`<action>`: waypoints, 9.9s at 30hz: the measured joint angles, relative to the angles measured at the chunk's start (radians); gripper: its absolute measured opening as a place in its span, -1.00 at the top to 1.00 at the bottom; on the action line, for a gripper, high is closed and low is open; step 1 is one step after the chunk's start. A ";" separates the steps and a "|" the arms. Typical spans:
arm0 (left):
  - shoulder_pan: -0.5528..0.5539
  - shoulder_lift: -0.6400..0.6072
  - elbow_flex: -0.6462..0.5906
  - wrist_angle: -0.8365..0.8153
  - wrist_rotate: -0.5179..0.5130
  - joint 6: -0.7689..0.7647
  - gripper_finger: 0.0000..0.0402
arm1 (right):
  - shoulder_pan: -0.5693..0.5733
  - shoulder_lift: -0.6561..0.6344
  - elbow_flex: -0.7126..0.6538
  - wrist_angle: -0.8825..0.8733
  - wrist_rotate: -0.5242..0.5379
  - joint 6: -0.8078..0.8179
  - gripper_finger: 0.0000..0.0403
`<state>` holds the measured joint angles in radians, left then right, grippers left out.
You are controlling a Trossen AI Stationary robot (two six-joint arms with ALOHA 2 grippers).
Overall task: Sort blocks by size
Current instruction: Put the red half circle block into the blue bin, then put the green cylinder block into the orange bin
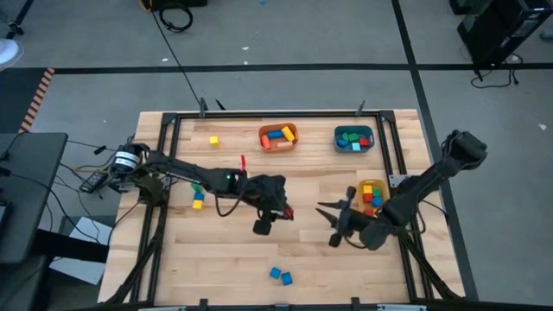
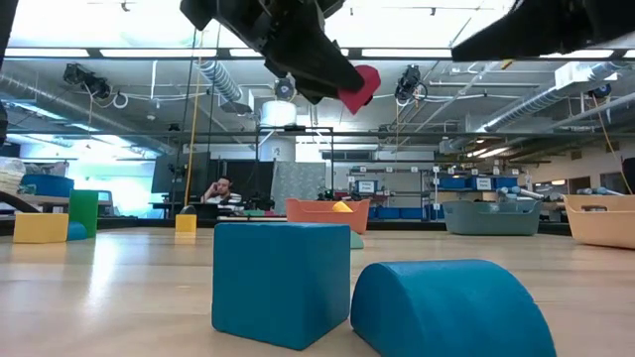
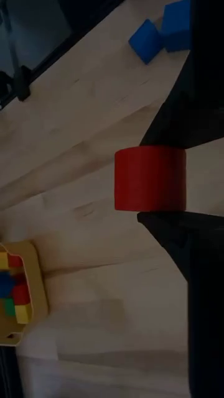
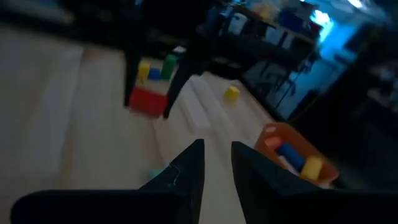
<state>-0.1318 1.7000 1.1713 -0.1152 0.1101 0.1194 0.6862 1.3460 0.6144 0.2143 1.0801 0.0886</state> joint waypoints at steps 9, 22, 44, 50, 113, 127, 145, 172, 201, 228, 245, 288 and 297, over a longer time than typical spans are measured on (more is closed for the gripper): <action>0.001 0.000 0.000 -0.019 0.030 -0.024 0.27 | -0.060 0.086 0.006 0.148 -0.159 -0.295 0.53; 0.001 0.000 0.000 -0.049 0.044 -0.040 0.27 | -0.131 0.265 0.343 -0.101 -0.233 -0.615 0.19; 0.001 0.000 0.000 -0.054 0.115 -0.048 0.27 | -0.223 0.374 0.497 -0.370 -0.449 -0.685 0.01; 0.001 0.000 0.000 -0.034 0.124 -0.047 0.27 | -0.239 0.374 0.497 -0.359 -0.483 -0.686 0.11; 0.049 -0.052 -0.424 0.558 -0.087 -0.272 -0.09 | -0.244 -0.035 0.176 -1.042 -0.119 0.920 0.50; 0.079 -0.219 -0.587 0.733 -0.085 -0.315 -0.09 | -1.022 -0.390 0.057 -0.852 -0.519 0.637 0.49; 0.077 -0.214 -0.588 0.662 -0.165 -0.314 -0.09 | -1.391 -0.048 0.057 -0.670 -0.839 0.472 0.33; 0.050 -0.361 -0.586 0.407 -0.269 -0.334 -0.08 | -1.178 -0.369 0.057 -0.692 -1.081 0.455 0.00; -0.067 -0.546 -0.587 0.028 -0.509 -0.566 -0.08 | -0.415 0.158 0.057 -0.074 -0.707 0.495 0.02; -0.035 -0.541 -0.441 -0.351 -0.613 -0.872 -0.89 | -0.354 0.204 0.057 -0.028 -0.703 0.485 0.02; 0.000 -0.548 -0.382 -1.146 -0.555 -1.299 -0.81 | -0.354 0.203 0.057 -0.029 -0.703 0.469 0.02; 0.270 -0.551 -0.603 -0.816 -0.235 -1.073 -0.29 | -0.354 0.203 0.057 -0.028 -0.704 0.485 0.02; 0.270 -0.551 -0.603 -0.817 -0.210 -1.074 0.08 | -0.354 0.203 0.057 -0.028 -0.704 0.485 0.02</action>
<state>0.1383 1.1492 0.5678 -0.9321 -0.1003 -0.9546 0.3321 1.5494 0.6715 0.1864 0.3763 0.5735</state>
